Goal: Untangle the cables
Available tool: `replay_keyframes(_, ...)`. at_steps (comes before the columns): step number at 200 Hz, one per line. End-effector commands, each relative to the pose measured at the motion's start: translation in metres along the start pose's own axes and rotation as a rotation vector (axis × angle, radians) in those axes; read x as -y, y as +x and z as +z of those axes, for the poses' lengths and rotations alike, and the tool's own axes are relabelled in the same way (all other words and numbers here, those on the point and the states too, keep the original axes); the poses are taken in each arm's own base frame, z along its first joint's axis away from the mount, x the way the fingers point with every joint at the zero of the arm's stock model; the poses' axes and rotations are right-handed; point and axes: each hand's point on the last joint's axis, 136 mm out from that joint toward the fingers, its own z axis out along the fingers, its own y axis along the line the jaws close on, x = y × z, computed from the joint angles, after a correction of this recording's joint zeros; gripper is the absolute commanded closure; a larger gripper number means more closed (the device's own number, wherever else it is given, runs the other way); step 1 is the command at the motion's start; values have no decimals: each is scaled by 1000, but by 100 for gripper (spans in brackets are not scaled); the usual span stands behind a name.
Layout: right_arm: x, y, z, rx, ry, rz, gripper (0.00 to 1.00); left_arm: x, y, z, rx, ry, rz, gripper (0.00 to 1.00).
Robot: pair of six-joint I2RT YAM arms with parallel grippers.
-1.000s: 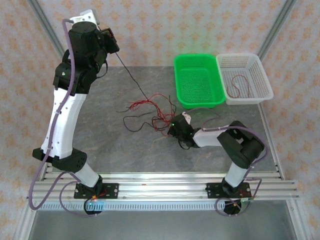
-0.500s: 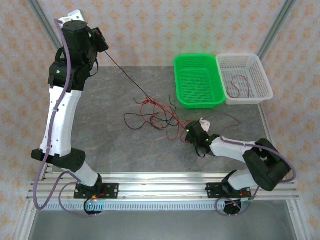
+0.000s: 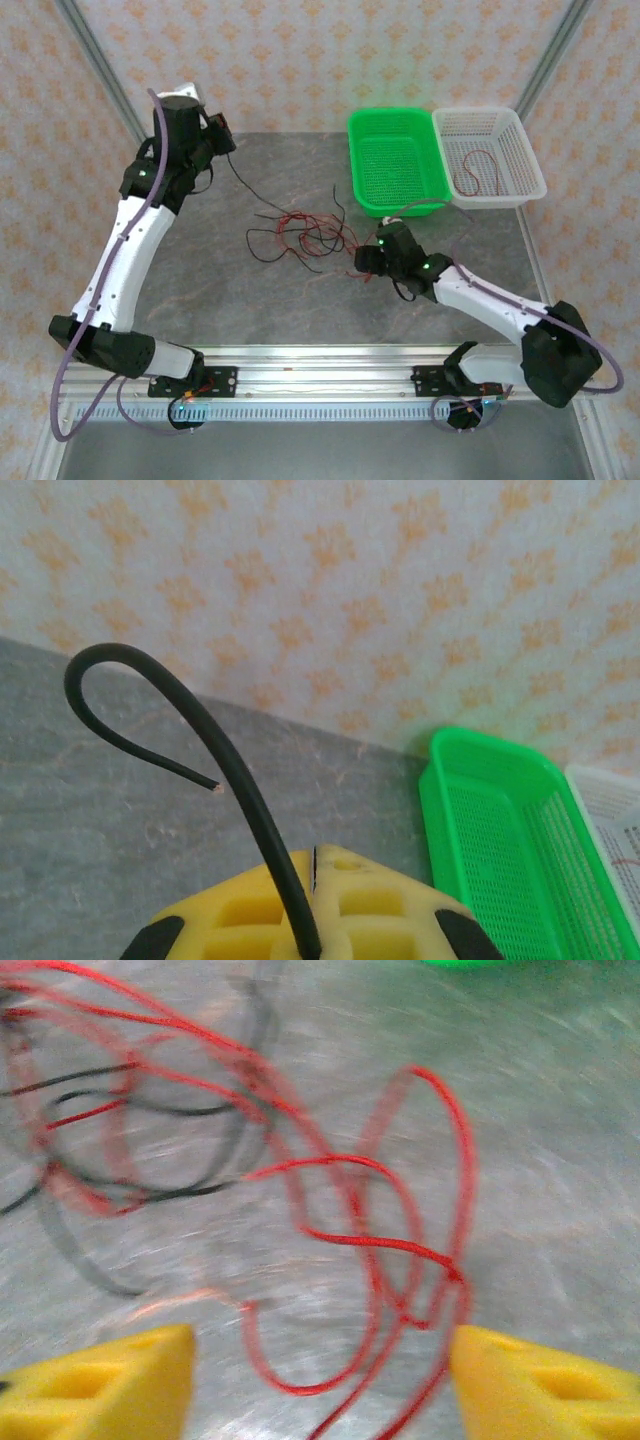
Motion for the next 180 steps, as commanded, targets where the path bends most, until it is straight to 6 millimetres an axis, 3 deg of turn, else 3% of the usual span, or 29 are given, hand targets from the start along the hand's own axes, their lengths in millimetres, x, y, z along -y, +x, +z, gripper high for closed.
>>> replay_keyframes(1,-52,-12,-32,-21,-224,-148,19,22,-3,-7,42,116,-36,100)
replay_keyframes(22,-91,-37,-50,37,-333,-205,9,28,-3,-12,45,138,-35,100)
replay_keyframes(35,-107,-53,-44,41,-341,-234,6,33,-7,-17,53,156,-34,100)
replay_keyframes(63,-114,-92,-4,28,-215,-94,7,41,-18,-31,72,178,-29,100)
replay_keyframes(91,-149,-101,27,5,-287,-5,10,41,-23,-39,91,186,-30,100)
replay_keyframes(107,-142,-110,39,29,-179,-105,14,41,-26,-41,98,181,-25,100)
replay_keyframes(128,-128,-115,43,59,-84,-358,17,43,-29,-41,95,178,-12,100)
replay_keyframes(152,-121,-99,50,6,-75,-630,16,46,-32,-39,95,183,-10,100)
replay_keyframes(180,-126,-82,70,-70,-127,-740,15,49,-34,-39,101,193,-21,100)
